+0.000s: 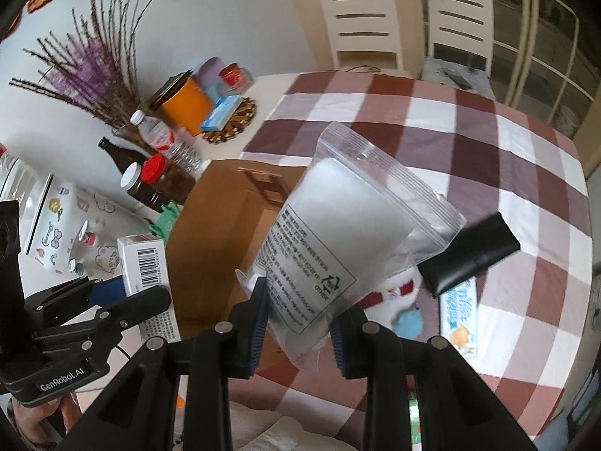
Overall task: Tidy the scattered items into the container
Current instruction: 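Carry the medicine box with the left tool over the box while the right tool carries the plastic bag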
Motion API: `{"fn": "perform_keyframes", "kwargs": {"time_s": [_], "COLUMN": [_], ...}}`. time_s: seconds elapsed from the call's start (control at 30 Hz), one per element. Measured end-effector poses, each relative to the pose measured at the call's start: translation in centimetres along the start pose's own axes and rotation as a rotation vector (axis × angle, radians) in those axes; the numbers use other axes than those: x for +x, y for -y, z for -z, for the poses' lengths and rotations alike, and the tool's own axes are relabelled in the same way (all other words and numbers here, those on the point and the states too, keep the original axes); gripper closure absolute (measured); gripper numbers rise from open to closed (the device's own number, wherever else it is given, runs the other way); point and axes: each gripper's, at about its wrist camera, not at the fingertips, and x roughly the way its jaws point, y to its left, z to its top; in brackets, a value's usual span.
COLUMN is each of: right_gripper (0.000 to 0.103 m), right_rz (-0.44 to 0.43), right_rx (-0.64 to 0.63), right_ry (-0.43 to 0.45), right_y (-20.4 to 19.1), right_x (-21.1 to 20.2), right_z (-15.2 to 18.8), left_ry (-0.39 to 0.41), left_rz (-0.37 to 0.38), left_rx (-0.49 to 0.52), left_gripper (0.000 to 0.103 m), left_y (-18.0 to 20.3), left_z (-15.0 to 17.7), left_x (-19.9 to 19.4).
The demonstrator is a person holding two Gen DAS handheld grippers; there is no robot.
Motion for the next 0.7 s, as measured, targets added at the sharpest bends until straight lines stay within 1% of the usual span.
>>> {"fn": "perform_keyframes", "kwargs": {"time_s": [0.2,0.4,0.7], "right_gripper": [0.073,0.073,0.072], "right_rz": [-0.015,-0.018,-0.013], "right_rx": [-0.052,-0.108,-0.158], "right_ry": [-0.026,-0.061,-0.128], "right_y": [-2.3,-4.2,-5.8], "right_x": [1.2,2.5,4.6], "right_z": [-1.0,-1.5,-1.8], "left_ry": [-0.007,-0.021,-0.042], "left_rz": [-0.011,-0.010,0.001], "left_rx": [-0.056,-0.075,-0.112], "left_gripper": [0.065,0.065,0.065], "left_y": [-2.8,-4.1,-5.7], "left_z": [0.0,0.1,0.1], "left_x": [0.0,0.3,1.2]}}
